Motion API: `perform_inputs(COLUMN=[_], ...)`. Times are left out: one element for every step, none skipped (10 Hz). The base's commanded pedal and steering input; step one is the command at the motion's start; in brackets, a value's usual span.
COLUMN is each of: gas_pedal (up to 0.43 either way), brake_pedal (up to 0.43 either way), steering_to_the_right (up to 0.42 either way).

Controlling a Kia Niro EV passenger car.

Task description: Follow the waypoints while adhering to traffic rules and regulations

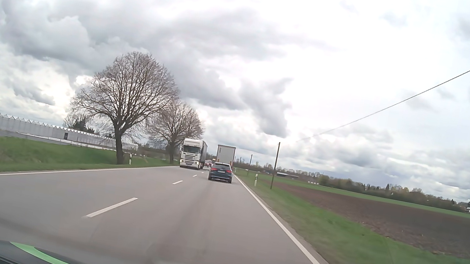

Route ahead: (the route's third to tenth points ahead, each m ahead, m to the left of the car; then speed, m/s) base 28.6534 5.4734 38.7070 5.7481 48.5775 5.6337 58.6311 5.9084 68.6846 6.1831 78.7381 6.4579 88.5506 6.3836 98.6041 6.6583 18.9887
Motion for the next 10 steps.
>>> perform_inputs(gas_pedal=[0.209,0.209,0.209,0.209,0.220,0.220,0.220,0.220,0.220,0.220], brake_pedal=[0.000,0.000,0.000,0.000,0.000,0.000,0.000,0.000,0.000,0.000], steering_to_the_right=[0.000,0.001,0.000,0.000,0.000,0.000,0.000,0.001,0.000,0.000])
